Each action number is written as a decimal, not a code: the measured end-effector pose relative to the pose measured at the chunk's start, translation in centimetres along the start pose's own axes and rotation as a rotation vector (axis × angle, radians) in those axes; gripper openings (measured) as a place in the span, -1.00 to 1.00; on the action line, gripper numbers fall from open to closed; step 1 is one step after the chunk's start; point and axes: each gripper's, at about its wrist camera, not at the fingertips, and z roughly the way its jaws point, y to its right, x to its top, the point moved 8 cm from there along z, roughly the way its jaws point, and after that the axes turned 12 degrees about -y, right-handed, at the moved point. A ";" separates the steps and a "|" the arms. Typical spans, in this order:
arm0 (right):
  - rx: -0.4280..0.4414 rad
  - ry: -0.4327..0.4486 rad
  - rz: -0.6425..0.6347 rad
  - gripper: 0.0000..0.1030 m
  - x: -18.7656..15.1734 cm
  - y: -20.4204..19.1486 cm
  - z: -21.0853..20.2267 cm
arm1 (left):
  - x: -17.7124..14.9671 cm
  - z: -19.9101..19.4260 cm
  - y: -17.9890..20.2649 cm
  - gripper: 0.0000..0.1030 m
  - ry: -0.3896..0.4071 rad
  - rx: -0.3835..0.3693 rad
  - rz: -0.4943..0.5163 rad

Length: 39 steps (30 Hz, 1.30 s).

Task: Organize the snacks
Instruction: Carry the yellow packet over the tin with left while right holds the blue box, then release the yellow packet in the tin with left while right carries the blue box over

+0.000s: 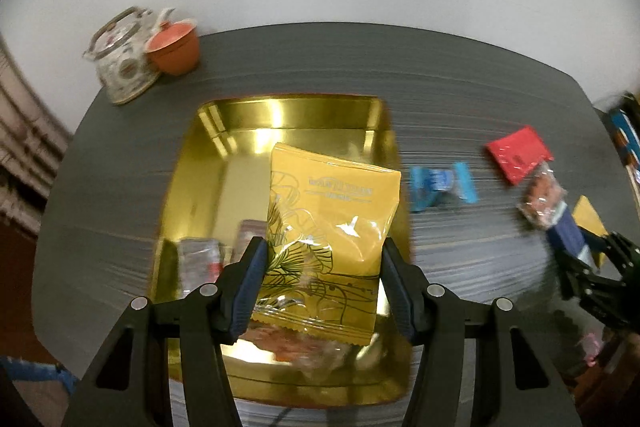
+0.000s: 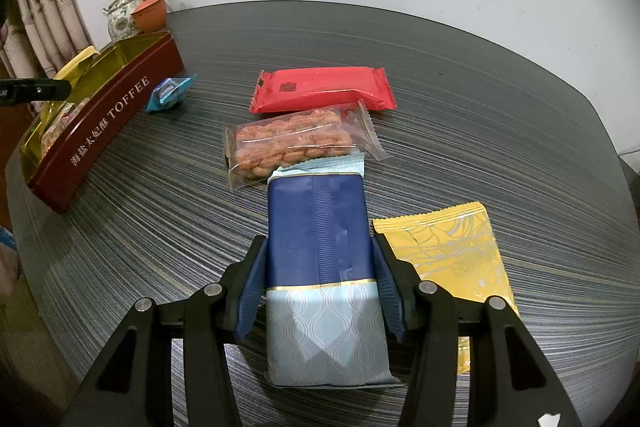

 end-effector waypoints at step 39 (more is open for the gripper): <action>-0.019 -0.022 0.026 -0.10 0.4 -0.2 0.3 | -1.7 1.2 -5.4 0.29 -0.063 -0.010 -0.073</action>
